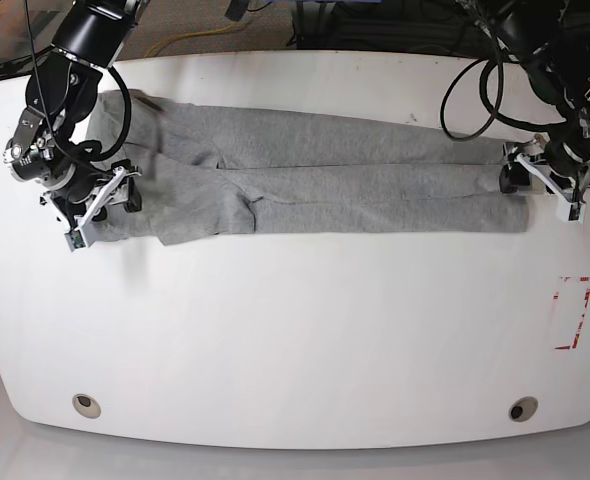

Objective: Fold the T-shirt properly
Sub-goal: 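Lay the folded hem down and open both grippers, then move the left gripper to the middle of the folded strip and grasp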

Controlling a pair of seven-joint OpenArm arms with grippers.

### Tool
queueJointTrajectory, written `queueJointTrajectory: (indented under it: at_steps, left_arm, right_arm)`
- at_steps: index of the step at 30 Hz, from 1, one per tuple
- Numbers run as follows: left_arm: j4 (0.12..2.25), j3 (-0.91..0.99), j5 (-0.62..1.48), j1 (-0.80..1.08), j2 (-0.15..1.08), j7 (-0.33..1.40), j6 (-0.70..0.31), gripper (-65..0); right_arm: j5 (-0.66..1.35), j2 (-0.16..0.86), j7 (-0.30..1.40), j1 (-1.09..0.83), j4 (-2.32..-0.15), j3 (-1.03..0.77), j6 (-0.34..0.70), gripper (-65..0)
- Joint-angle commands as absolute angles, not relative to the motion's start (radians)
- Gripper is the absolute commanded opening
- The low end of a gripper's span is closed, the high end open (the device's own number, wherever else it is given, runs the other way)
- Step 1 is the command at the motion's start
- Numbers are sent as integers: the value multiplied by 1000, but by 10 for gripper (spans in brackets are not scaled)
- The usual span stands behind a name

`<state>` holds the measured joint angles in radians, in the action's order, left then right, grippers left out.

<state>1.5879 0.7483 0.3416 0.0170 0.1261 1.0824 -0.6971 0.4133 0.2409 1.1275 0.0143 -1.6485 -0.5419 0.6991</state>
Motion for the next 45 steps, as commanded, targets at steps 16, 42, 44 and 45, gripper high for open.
queueJointTrajectory:
  at_steps: [16,42,44,45]
  left_arm:
    - [1357,648,470,-35,202,1058,-698,-174]
    - [1851,449,472,91,120,1132,-698,-619]
    - [1879,395,472,91,91,1150,-698,-619]
    - [1888,375,470,90,79,1155,-698,-619]
  right_arm:
    - [429,234,1098,8,-1666,-536,698,-265]
    - [245,231,915,12,-1369,-483,698,-265]
    - [246,231,915,12,-1369,-481,698,-265]
    - [246,231,915,12,-1369,-481,698,-265]
